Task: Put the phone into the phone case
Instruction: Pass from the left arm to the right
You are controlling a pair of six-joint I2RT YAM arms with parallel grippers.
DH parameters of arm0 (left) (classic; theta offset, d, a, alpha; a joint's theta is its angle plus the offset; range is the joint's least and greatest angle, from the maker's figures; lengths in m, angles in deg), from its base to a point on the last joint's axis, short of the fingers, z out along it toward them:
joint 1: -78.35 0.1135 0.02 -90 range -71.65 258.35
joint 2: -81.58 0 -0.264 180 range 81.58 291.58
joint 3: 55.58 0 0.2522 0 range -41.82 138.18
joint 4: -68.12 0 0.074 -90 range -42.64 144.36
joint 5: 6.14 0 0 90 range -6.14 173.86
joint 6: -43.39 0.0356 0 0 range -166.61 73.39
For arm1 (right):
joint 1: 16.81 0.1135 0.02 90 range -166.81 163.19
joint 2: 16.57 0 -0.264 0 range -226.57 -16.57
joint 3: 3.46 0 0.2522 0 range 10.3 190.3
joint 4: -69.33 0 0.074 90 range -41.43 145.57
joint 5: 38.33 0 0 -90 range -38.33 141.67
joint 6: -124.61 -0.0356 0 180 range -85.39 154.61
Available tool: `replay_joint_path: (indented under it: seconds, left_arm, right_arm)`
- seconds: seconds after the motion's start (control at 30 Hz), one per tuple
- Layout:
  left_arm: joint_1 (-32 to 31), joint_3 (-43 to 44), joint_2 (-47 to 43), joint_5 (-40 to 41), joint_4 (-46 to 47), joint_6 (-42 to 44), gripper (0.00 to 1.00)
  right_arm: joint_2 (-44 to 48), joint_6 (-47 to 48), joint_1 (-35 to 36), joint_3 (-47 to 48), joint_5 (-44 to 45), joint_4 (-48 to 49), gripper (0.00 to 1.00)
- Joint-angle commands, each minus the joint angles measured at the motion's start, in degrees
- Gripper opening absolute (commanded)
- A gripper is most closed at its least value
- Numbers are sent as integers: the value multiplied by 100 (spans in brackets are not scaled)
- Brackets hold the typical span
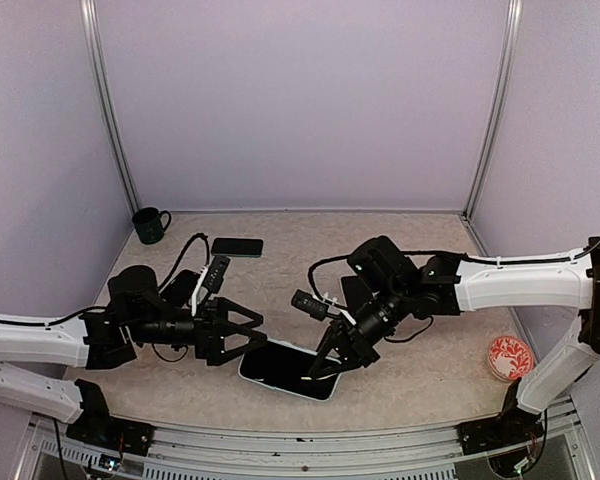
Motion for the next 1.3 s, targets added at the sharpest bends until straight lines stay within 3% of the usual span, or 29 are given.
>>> replay_joint_path:
  seconds: [0.0,0.17,0.37,0.63,0.9,1.03,1.27]
  left_arm:
    - [318,-429,-987,1316,361,-387,99]
    - [516,-1076,-2111,2005,532,-819,99]
    - [422,-1365,-2052,1901,1050,-1175,99]
    - [-178,-994,-359,1746,2267,-1252,99]
    - [-390,-177,1359,1166,3295,-1454,96]
    - [-403,139,2000,934,3719,-1640,91]
    - [-416,505,2794,584,4395,-2065,72]
  right_arm:
    - [498,-379,-192,-182,110,773,0]
    - [972,-1001,-464,-539,582,1636,0]
    - [1496,-2003,-600,-960,1458,2953,0]
    - [1782,-2942,-601,-1540,2310,4361,0]
    - [1671,-3732,-601,-2061,2272,5539,0]
    - [1647,-3987,-601,-2230,2235,5969,0]
    - [1583,-4035,-594,-2293,2277,6052,0]
